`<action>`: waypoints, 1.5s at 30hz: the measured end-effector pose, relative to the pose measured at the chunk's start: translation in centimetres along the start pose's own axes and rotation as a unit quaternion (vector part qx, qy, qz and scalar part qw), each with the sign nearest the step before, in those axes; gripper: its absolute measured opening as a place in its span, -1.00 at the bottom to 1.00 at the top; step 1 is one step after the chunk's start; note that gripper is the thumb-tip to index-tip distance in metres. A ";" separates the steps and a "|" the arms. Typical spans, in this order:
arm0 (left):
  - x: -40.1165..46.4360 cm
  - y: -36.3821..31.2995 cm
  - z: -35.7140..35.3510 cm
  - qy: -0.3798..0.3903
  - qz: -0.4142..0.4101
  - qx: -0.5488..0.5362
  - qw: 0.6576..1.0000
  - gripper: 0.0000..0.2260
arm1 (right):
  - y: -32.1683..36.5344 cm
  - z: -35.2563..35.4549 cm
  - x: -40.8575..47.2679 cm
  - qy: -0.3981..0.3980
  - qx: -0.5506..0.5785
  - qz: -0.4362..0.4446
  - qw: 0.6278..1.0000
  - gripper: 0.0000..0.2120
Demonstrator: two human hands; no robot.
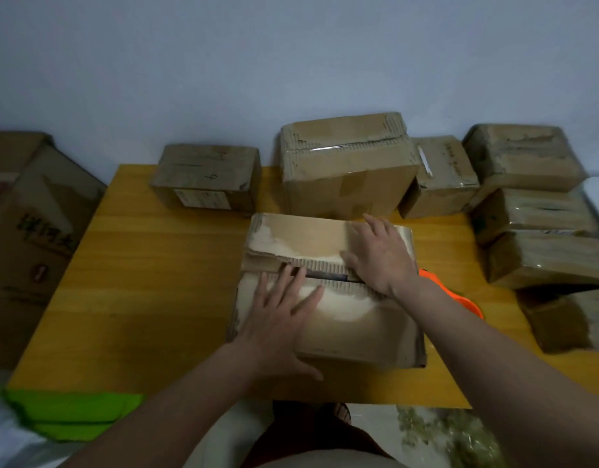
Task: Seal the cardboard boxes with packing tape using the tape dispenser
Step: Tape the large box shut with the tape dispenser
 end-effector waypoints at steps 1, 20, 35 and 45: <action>-0.1 0.0 0.0 -0.007 -0.007 0.019 1.000 0.18 | 0.4 -0.5 1.0 0.019 0.008 0.006 1.000 -0.40; 2.4 0.6 0.4 -0.003 -0.043 0.026 0.999 0.18 | 0.8 -3.4 4.7 0.111 0.080 -0.018 0.990 -0.28; 4.5 -4.3 0.7 0.028 -0.042 -0.003 0.999 0.17 | -19.9 -1.3 -12.2 -0.161 0.231 -0.471 0.836 -0.69; 4.8 -5.4 0.8 0.045 -0.011 0.017 0.999 0.20 | -19.2 -11.1 -14.7 0.141 -0.004 -0.324 0.935 -0.75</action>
Point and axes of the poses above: each hand's wrist, its own x-axis towards the middle knuckle, its own z-axis out of the back of the hand, y = z × x, the point moved 10 cm from there along x, towards the middle knuckle, and after that the axes turned 6 degrees about z, right-handed, at the moved point
